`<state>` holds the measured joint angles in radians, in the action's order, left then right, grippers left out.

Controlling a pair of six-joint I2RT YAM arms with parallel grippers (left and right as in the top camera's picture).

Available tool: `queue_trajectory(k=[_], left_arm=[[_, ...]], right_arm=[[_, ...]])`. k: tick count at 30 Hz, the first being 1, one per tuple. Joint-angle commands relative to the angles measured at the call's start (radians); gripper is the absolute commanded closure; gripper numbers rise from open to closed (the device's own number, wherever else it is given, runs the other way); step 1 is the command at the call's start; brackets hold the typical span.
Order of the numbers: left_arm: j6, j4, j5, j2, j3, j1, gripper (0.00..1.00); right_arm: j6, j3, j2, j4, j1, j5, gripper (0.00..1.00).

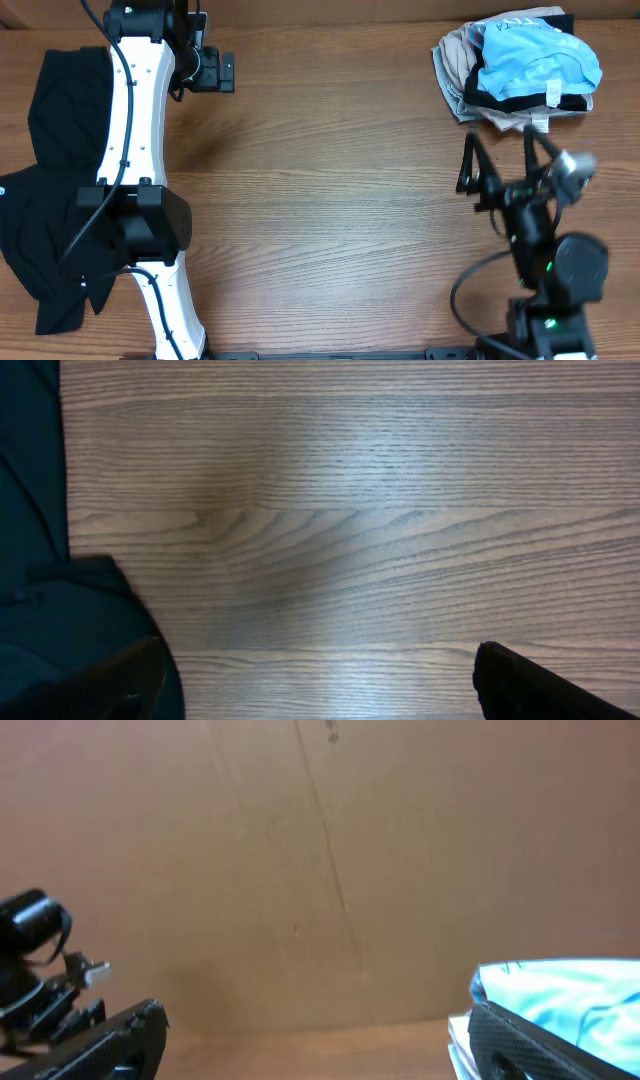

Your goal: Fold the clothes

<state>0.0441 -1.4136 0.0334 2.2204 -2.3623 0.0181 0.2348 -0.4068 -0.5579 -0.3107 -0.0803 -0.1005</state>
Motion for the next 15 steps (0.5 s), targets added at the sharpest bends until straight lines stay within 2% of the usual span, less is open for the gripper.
queue_trajectory(k=[1,6,10,15], left_arm=[[-0.022,0.0,0.011,-0.016,0.005,0.002,0.0],[-0.022,0.0,0.011,-0.016,0.004,0.002,0.0],[-0.022,0.0,0.011,-0.016,0.005,0.002,0.0],[-0.022,0.0,0.011,-0.016,0.005,0.002,0.0]], right_arm=[[0.0,0.145,0.113,-0.078,-0.005,0.014,0.0],[0.001,0.323,0.29,-0.115,-0.005,0.048,0.0],[0.0,0.395,0.381,-0.102,-0.005,0.059,0.0],[0.0,0.399,0.449,0.03,-0.018,0.104,0.0]])
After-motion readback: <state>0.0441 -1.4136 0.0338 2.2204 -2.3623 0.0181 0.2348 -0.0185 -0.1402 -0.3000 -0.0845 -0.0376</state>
